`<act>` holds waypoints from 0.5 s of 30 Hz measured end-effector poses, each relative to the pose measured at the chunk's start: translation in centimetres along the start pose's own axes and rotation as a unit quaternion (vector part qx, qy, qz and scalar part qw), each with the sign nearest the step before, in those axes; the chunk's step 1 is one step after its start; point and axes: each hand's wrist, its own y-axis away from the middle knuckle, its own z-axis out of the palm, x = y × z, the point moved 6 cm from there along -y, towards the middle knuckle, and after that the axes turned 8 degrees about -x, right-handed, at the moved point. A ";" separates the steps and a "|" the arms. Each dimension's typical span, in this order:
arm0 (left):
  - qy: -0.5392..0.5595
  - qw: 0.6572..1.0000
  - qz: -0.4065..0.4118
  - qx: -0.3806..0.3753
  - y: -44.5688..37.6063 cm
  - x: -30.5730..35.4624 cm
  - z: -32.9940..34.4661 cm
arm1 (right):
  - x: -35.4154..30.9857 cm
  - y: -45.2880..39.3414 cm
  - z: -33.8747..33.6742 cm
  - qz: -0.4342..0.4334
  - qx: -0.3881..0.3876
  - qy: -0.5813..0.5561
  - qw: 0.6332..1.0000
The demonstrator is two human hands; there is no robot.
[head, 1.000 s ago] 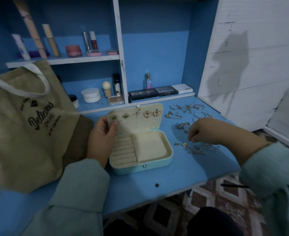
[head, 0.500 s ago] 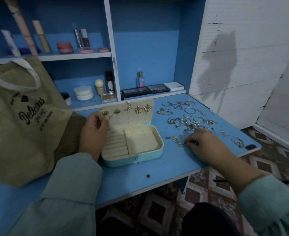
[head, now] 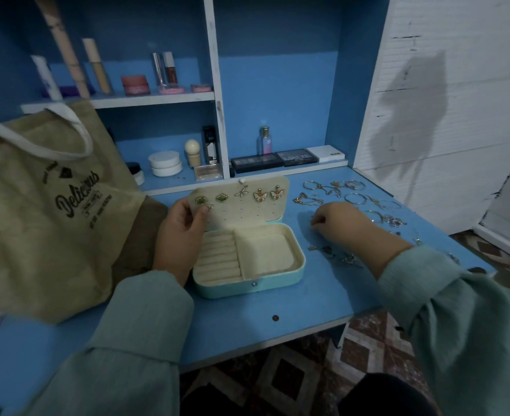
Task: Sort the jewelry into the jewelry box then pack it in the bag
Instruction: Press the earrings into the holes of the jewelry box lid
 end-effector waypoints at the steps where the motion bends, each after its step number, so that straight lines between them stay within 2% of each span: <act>1: -0.001 1.000 0.001 0.001 0.0 0.0 0.0 | 0.0 -0.3 0.2 0.005 -0.007 0.003 1.000; 15: 0.026 1.000 0.007 0.000 0.0 0.2 0.1 | 0.1 -1.0 0.5 0.023 -0.019 0.008 1.000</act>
